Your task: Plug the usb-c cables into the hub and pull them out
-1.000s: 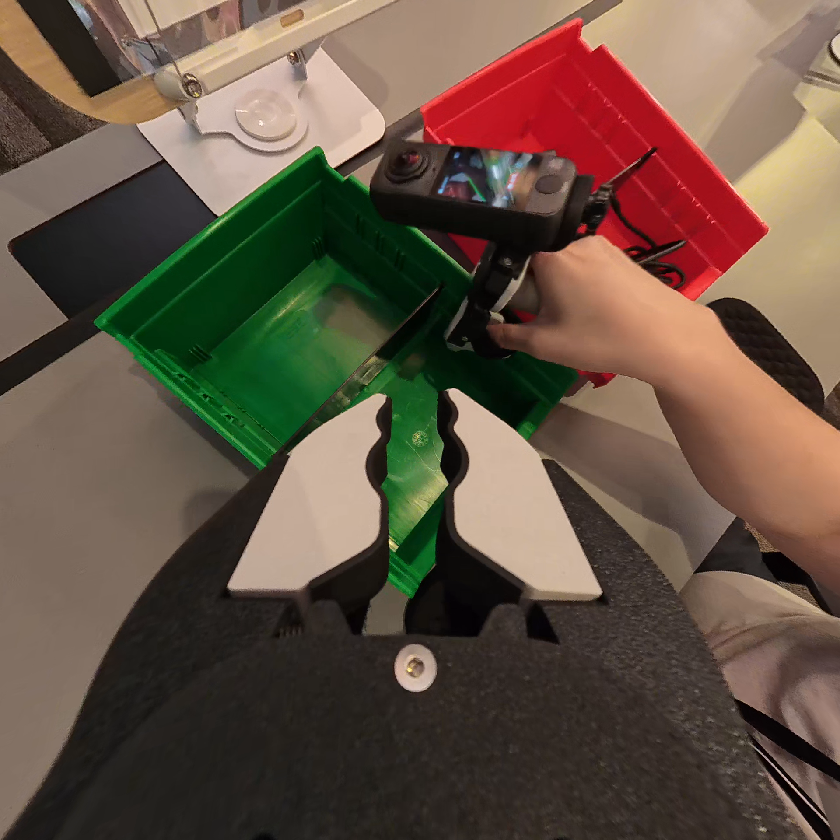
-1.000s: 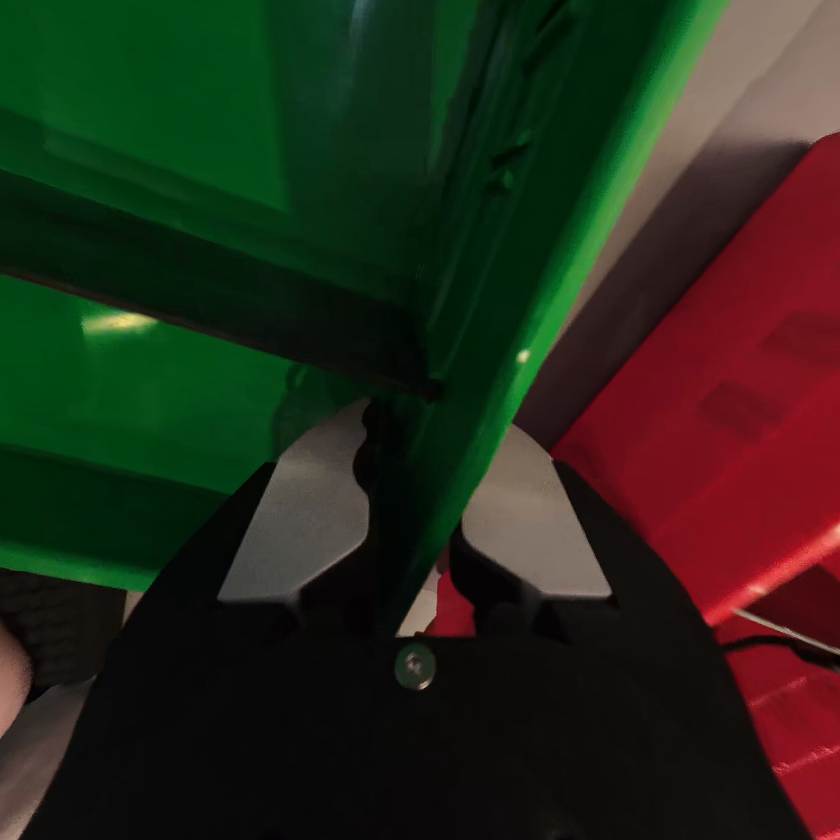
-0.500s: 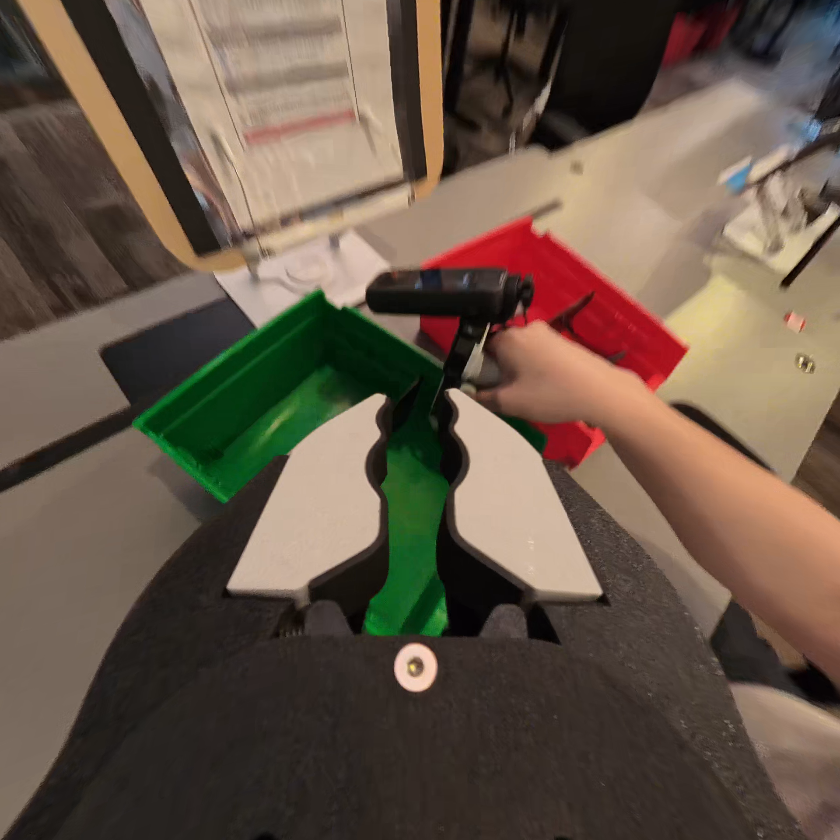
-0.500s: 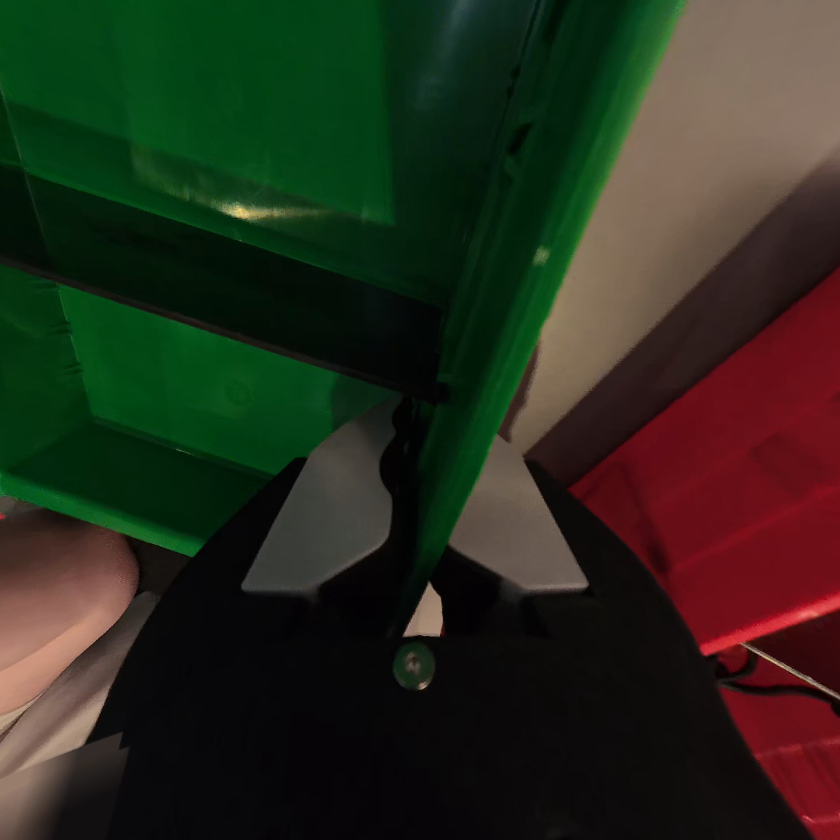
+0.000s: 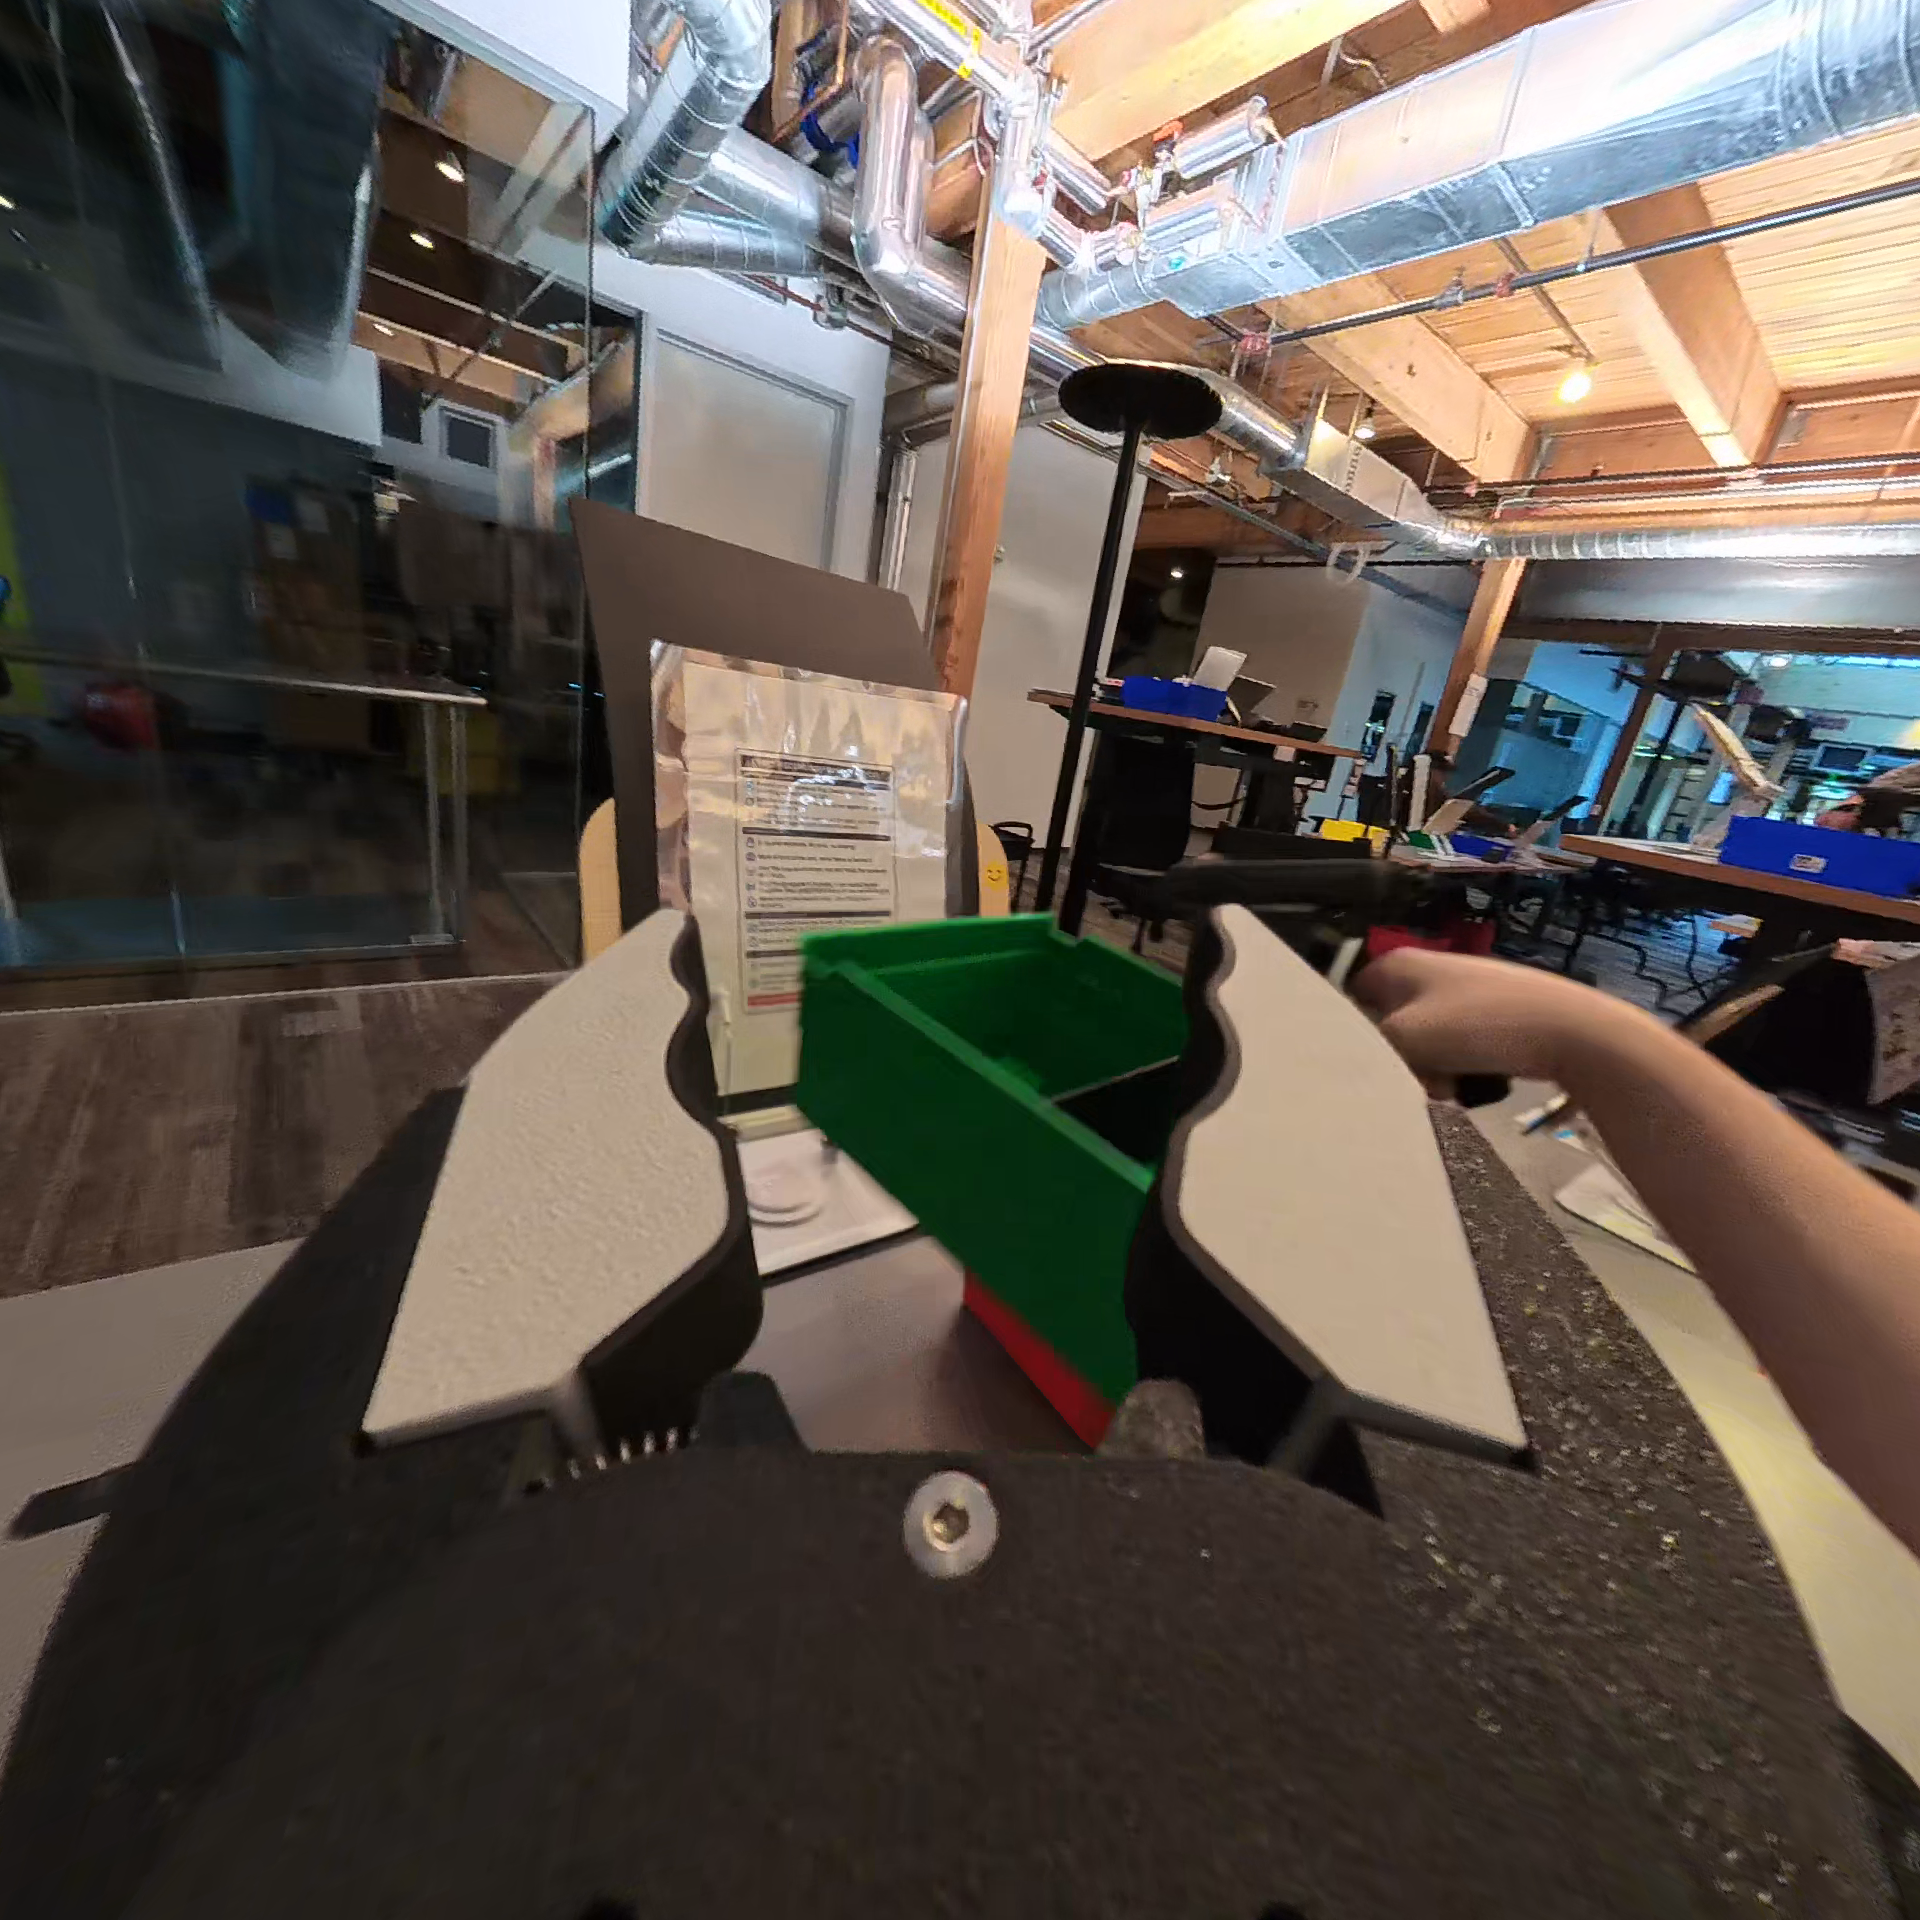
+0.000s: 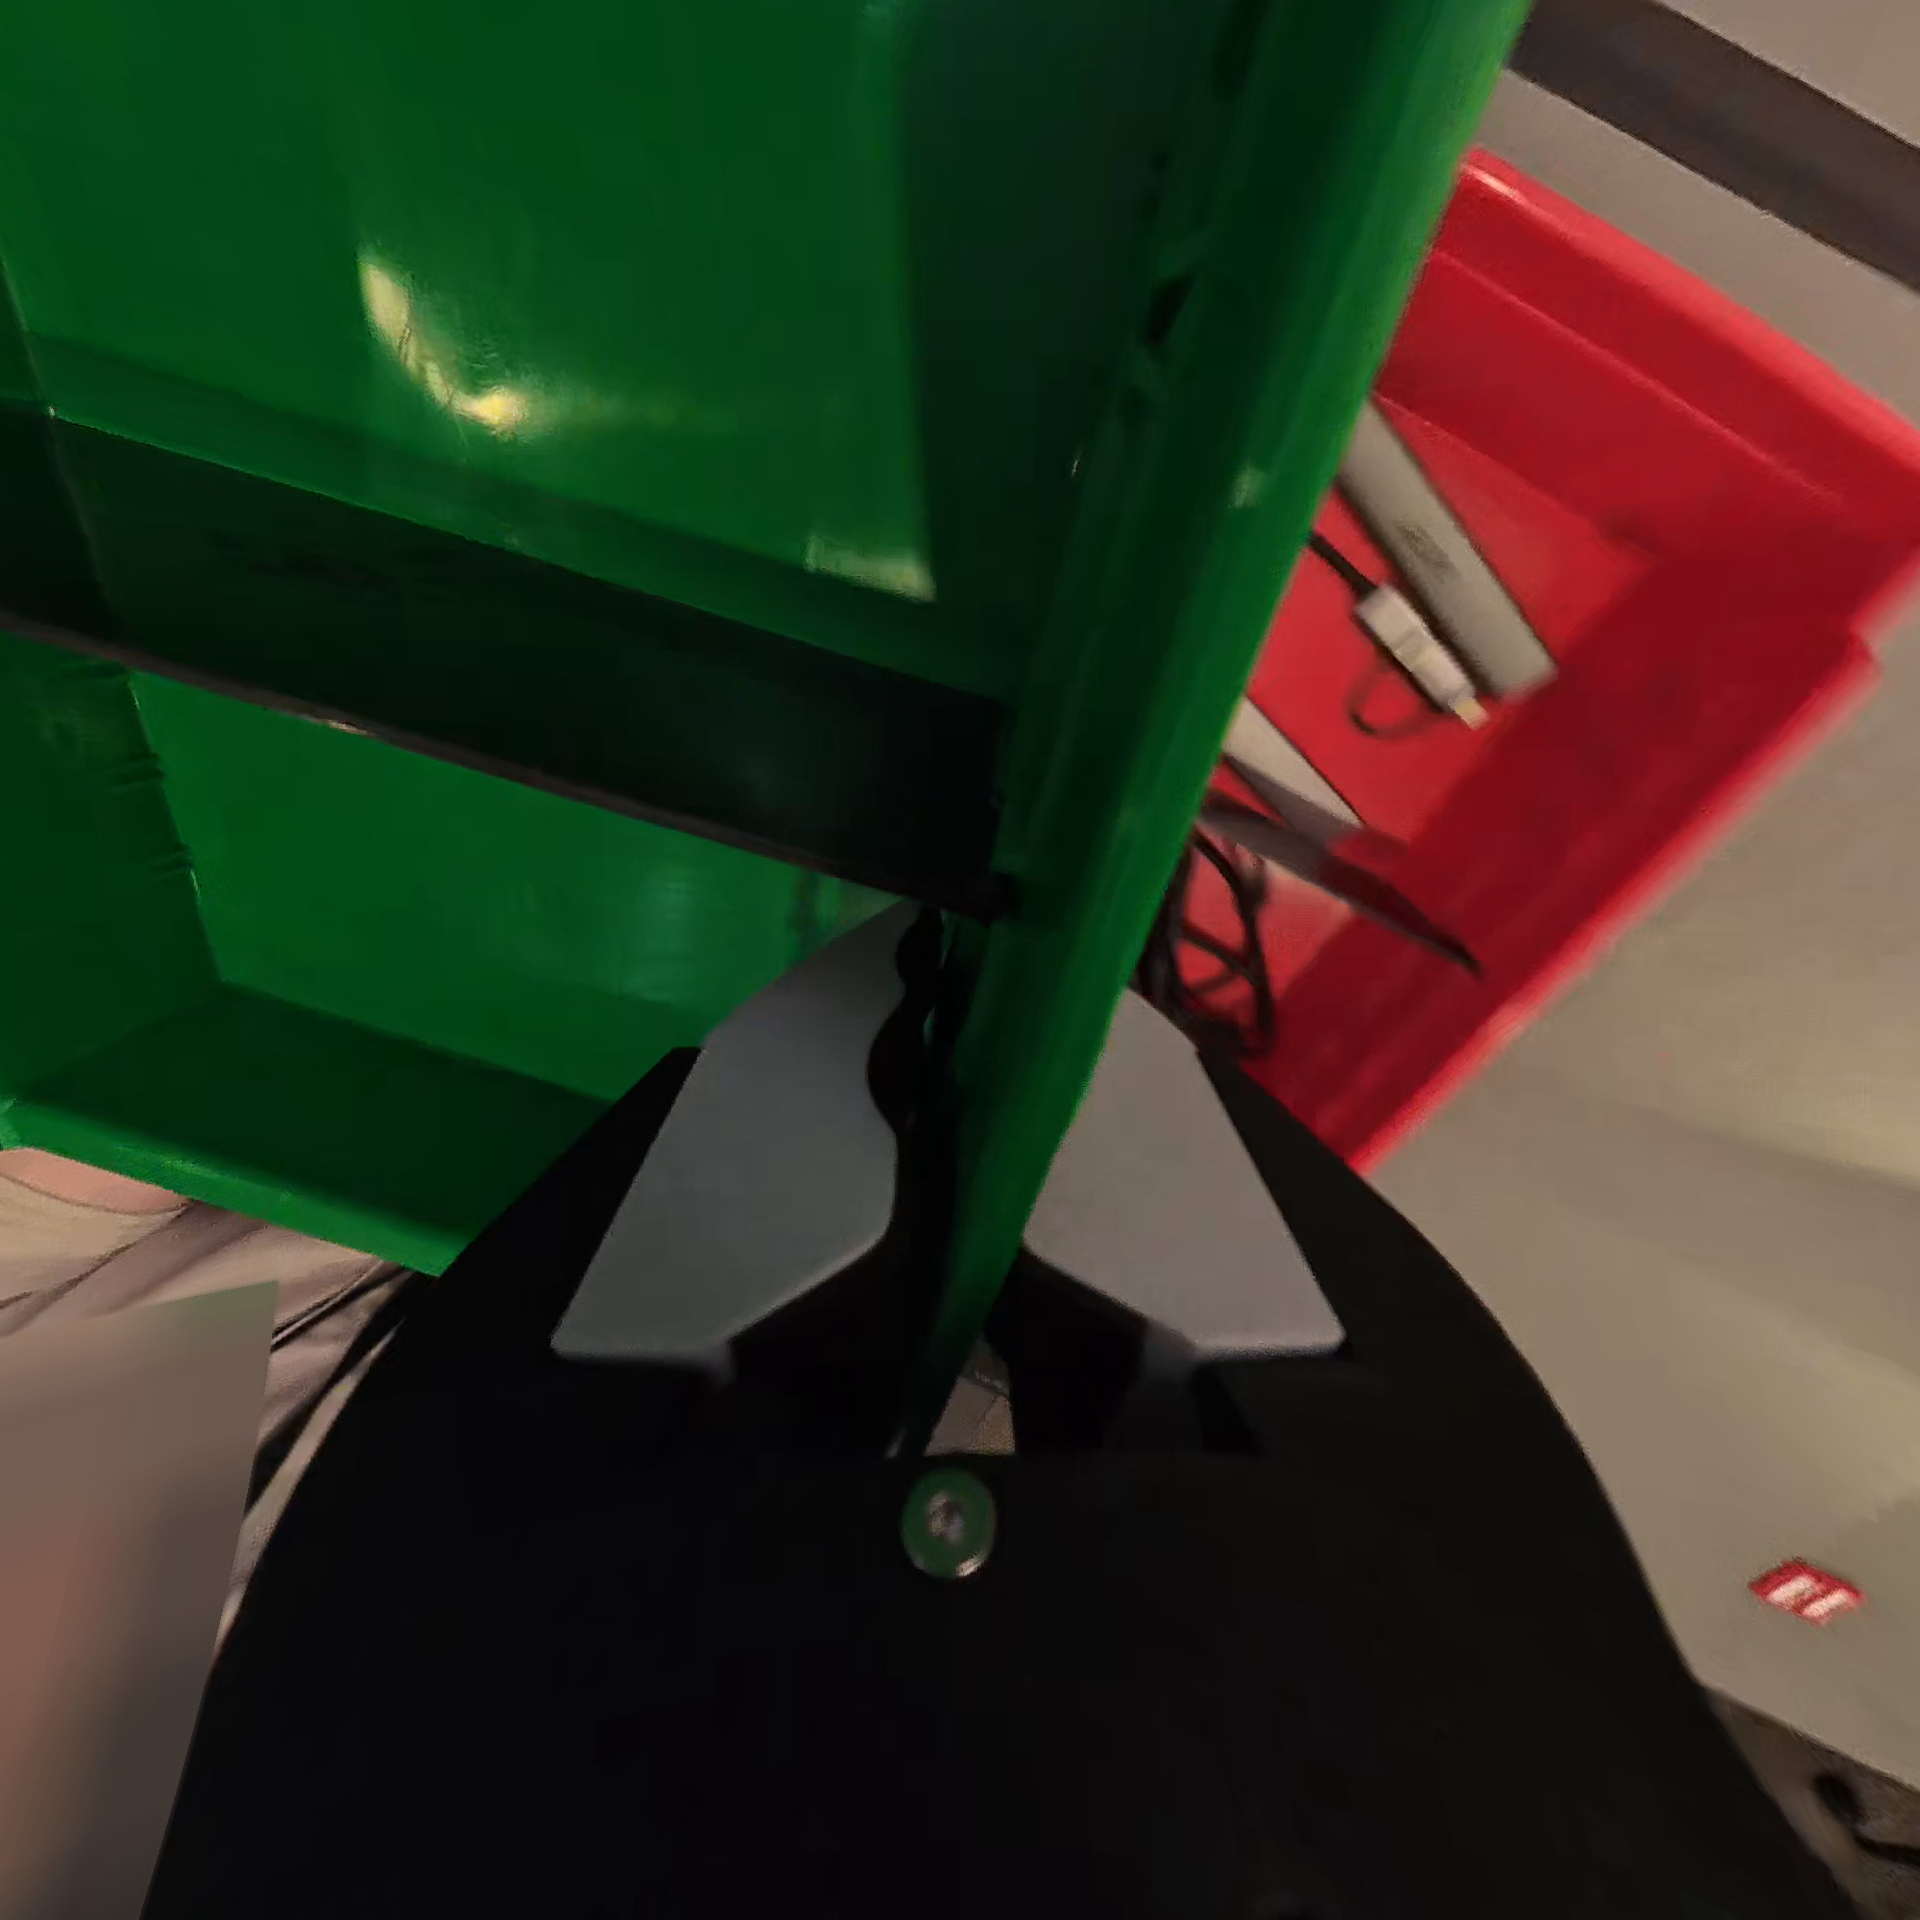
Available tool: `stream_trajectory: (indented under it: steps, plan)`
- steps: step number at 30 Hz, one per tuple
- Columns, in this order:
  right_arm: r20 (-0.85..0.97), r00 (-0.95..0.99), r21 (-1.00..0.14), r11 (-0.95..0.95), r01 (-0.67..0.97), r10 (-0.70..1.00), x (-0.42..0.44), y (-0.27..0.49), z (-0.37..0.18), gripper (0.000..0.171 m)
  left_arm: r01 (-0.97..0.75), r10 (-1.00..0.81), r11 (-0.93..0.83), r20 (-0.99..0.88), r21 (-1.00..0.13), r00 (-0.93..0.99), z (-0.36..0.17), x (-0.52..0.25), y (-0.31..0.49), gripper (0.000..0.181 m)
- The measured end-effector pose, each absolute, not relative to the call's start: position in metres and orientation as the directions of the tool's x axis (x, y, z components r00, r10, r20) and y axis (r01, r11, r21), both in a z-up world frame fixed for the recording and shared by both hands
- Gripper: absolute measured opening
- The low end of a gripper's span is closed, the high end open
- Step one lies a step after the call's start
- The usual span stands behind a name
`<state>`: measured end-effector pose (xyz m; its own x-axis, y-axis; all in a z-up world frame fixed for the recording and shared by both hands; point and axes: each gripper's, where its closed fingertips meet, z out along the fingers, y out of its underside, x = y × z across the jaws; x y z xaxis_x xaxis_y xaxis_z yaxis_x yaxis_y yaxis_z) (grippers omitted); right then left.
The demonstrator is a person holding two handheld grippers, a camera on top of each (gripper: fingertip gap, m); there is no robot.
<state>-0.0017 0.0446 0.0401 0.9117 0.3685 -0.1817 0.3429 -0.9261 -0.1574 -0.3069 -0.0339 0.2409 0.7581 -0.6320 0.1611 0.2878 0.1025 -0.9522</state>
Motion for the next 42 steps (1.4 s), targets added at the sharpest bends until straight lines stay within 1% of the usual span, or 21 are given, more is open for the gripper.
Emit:
stream_trajectory:
  steps: [2, 4, 8, 10, 12, 15, 17, 21, 24, 25, 26, 27, 29, 30, 32, 34, 35, 36, 40, 42]
  plan:
    - [-0.195, 0.939, -0.173, -0.952, 0.252, 0.284, 0.053, 0.029, 0.054, 0.005, 0.285, -0.638, 0.065, 0.179, -0.956, 0.749, 0.235, -0.301, -0.024, 0.092]
    - [-0.201, 0.962, -0.184, -0.972, 0.150, 0.186, 0.110, 0.008, 0.060, 0.004, 0.237, -0.624, 0.022, 0.172, -0.971, 0.762, 0.225, -0.291, -0.009, 0.097]
    - [-0.177, 0.983, -0.192, -0.978, -0.076, -0.042, 0.221, -0.043, 0.046, 0.005, 0.086, -0.676, -0.194, 0.197, -0.977, 0.710, 0.179, -0.235, 0.022, 0.102]
    - [-0.169, 0.975, -0.168, -0.970, -0.175, -0.147, 0.267, -0.073, 0.028, 0.004, -0.018, -0.709, -0.316, 0.223, -0.949, 0.668, 0.145, -0.197, 0.037, 0.100]
    - [-0.155, 0.959, -0.131, -0.957, -0.259, -0.239, 0.305, -0.102, 0.006, 0.005, -0.152, -0.721, -0.420, 0.227, -0.895, 0.655, 0.103, -0.159, 0.053, 0.093]
    - [-0.112, 0.940, -0.072, -0.941, -0.331, -0.322, 0.347, -0.141, -0.026, 0.005, -0.326, -0.722, -0.512, 0.193, -0.795, 0.664, 0.035, -0.107, 0.074, 0.090]
    - [-0.103, 0.931, -0.034, -0.935, -0.354, -0.349, 0.364, -0.162, -0.045, 0.005, -0.423, -0.746, -0.554, 0.201, -0.717, 0.635, -0.005, -0.075, 0.072, 0.081]
    - [-0.119, 0.920, -0.007, -0.927, -0.376, -0.373, 0.379, -0.186, -0.070, 0.006, -0.558, -0.769, -0.567, 0.146, -0.606, 0.623, -0.057, -0.046, 0.064, 0.080]
    - [-0.132, 0.923, -0.025, -0.930, -0.367, -0.361, 0.382, -0.193, -0.076, 0.005, -0.614, -0.778, -0.572, 0.123, -0.544, 0.616, -0.078, -0.039, 0.057, 0.077]
    - [-0.132, 0.926, -0.034, -0.932, -0.362, -0.355, 0.383, -0.194, -0.076, 0.005, -0.607, -0.779, -0.581, 0.153, -0.542, 0.608, -0.078, -0.036, 0.054, 0.068]
    - [-0.130, 0.928, -0.042, -0.934, -0.356, -0.348, 0.383, -0.195, -0.076, 0.005, -0.612, -0.775, -0.589, 0.153, -0.528, 0.613, -0.080, -0.038, 0.054, 0.065]
    - [-0.126, 0.932, -0.049, -0.937, -0.347, -0.339, 0.383, -0.196, -0.076, 0.005, -0.628, -0.773, -0.593, 0.139, -0.504, 0.619, -0.083, -0.044, 0.055, 0.064]
    - [-0.111, 0.940, -0.059, -0.942, -0.329, -0.322, 0.383, -0.197, -0.075, 0.005, -0.637, -0.770, -0.603, 0.143, -0.480, 0.622, -0.086, -0.052, 0.056, 0.068]
    - [-0.103, 0.944, -0.061, -0.946, -0.320, -0.312, 0.382, -0.197, -0.074, 0.005, -0.633, -0.769, -0.615, 0.180, -0.471, 0.613, -0.086, -0.053, 0.054, 0.061]
    - [-0.089, 0.952, -0.065, -0.952, -0.300, -0.294, 0.381, -0.197, -0.074, 0.005, -0.632, -0.765, -0.638, 0.264, -0.440, 0.588, -0.086, -0.055, 0.046, 0.039]
    - [-0.082, 0.956, -0.071, -0.955, -0.289, -0.283, 0.380, -0.195, -0.075, 0.005, -0.656, -0.769, -0.637, 0.286, -0.404, 0.571, -0.085, -0.068, 0.045, 0.027]
    - [-0.084, 0.957, -0.072, -0.956, -0.285, -0.279, 0.378, -0.194, -0.076, 0.005, -0.661, -0.765, -0.643, 0.298, -0.387, 0.570, -0.084, -0.078, 0.047, 0.018]
    - [-0.086, 0.958, -0.072, -0.957, -0.279, -0.273, 0.376, -0.193, -0.076, 0.005, -0.658, -0.753, -0.658, 0.306, -0.366, 0.583, -0.083, -0.092, 0.050, 0.014]
    - [-0.088, 0.965, -0.070, -0.965, -0.253, -0.247, 0.369, -0.189, -0.080, 0.005, -0.557, -0.624, -0.782, 0.333, -0.280, 0.707, -0.081, -0.167, 0.067, 0.009]
    - [-0.080, 0.970, -0.059, -0.970, -0.236, -0.231, 0.366, -0.188, -0.081, 0.005, -0.487, -0.551, -0.834, 0.331, -0.260, 0.766, -0.081, -0.208, 0.075, 0.008]
